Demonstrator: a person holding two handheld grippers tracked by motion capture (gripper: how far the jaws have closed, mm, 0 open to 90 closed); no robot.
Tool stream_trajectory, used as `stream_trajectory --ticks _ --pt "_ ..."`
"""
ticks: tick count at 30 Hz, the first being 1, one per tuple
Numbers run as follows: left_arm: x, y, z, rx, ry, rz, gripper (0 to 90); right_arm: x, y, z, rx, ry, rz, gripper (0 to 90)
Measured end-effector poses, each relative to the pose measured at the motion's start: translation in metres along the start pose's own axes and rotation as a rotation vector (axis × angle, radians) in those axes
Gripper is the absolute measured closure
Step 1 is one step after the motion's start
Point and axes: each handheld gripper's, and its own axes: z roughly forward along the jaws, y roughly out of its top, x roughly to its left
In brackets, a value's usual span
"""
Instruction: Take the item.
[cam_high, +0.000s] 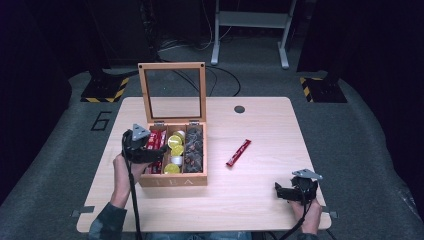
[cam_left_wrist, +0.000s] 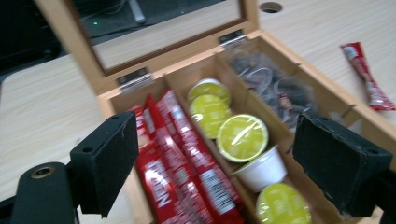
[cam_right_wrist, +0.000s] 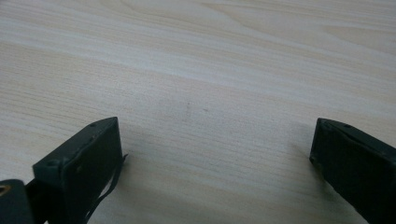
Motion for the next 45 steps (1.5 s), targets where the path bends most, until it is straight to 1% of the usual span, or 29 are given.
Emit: stream_trajectory --ticks 1,3,4,6,8,9,10,12,15,16,17,18,23,24,25,30,31,34,35,36,37,39,41,42,43,45 --pt "0.006 -0.006 -0.003 -0.001 0.014 -0.013 13.7 0.0 0.0 0.0 0.001 0.0 0.0 1.7" --pt "0.011 -0.012 -0.007 -0.003 0.028 -0.024 13.3 0.0 0.0 0.0 0.001 0.0 0.0 1.6" --pt "0.014 -0.016 -0.009 -0.007 0.033 -0.037 13.2 0.0 0.0 0.0 -0.001 0.0 0.0 1.7" --pt "0.019 -0.021 -0.012 -0.004 0.044 -0.043 13.0 0.0 0.0 0.0 0.001 0.0 0.001 1.6" --pt "0.021 -0.024 -0.014 -0.006 0.047 -0.05 12.5 0.0 0.0 0.0 0.001 0.0 0.0 1.6" --pt "0.024 -0.029 -0.017 -0.009 0.054 -0.059 12.4 0.0 0.0 0.0 0.0 -0.001 0.001 1.7" --pt "0.024 -0.029 -0.017 -0.009 0.054 -0.059 12.2 0.0 0.0 0.0 0.0 -0.001 0.001 1.7" --pt "0.028 -0.037 -0.021 -0.024 0.072 -0.071 11.9 0.0 0.0 0.0 0.0 -0.001 0.001 1.6" --pt "0.032 -0.045 -0.026 -0.019 0.08 -0.087 11.0 0.0 0.0 0.0 0.0 -0.001 0.001 1.6" --pt "0.032 -0.045 -0.026 -0.019 0.08 -0.087 10.6 0.0 0.0 0.0 0.0 -0.001 0.0 1.6" --pt "0.035 -0.051 -0.028 -0.016 0.09 -0.093 10.0 0.0 0.0 0.0 -0.001 -0.001 0.001 1.6" --pt "0.036 -0.054 -0.028 -0.018 0.094 -0.099 9.6 0.0 0.0 0.0 0.0 -0.001 0.001 1.7" --pt "0.044 -0.072 -0.032 0.005 0.108 -0.115 7.4 0.0 0.0 0.0 0.0 -0.001 0.001 1.7" --pt "0.047 -0.078 -0.033 0.015 0.104 -0.122 7.4 0.0 0.0 0.0 0.0 -0.001 0.001 1.6" --pt "0.049 -0.081 -0.033 0.017 0.108 -0.124 7.1 0.0 0.0 0.0 0.0 -0.001 0.001 1.7" --pt "0.058 -0.104 -0.032 0.031 0.116 -0.164 6.8 0.0 0.0 0.0 0.0 -0.002 0.001 1.7" --pt "0.058 -0.104 -0.032 0.031 0.116 -0.164 6.7 0.0 0.0 0.0 0.0 -0.002 0.001 1.7" --pt "0.061 -0.121 -0.027 0.057 0.12 -0.174 6.6 0.0 0.0 0.0 0.0 -0.002 0.002 1.6" --pt "0.062 -0.126 -0.026 0.077 0.112 -0.175 6.4 0.0 0.0 0.0 0.0 -0.002 0.002 1.7" --pt "0.062 -0.126 -0.026 0.077 0.112 -0.175 6.2 0.0 0.0 0.0 0.0 -0.002 0.001 1.7" --pt "0.063 -0.132 -0.023 0.074 0.117 -0.182 6.2 0.0 0.0 0.0 0.0 -0.002 0.001 1.7" --pt "0.065 -0.142 -0.018 0.111 0.106 -0.184 5.2 0.0 0.0 0.0 0.0 -0.002 0.002 1.6" --pt "0.065 -0.149 -0.015 0.131 0.1 -0.193 4.9 0.0 0.0 0.0 0.0 -0.002 0.002 1.7" --pt "0.065 -0.149 -0.015 0.131 0.1 -0.193 4.2 0.0 0.0 0.0 0.0 -0.002 0.002 1.7" --pt "0.065 -0.153 -0.013 0.131 0.091 -0.195 3.8 0.0 0.0 0.0 0.0 -0.002 0.001 1.7" --pt "0.065 -0.155 -0.013 0.126 0.09 -0.193 3.7 0.0 0.0 0.0 0.0 -0.002 0.001 1.7"
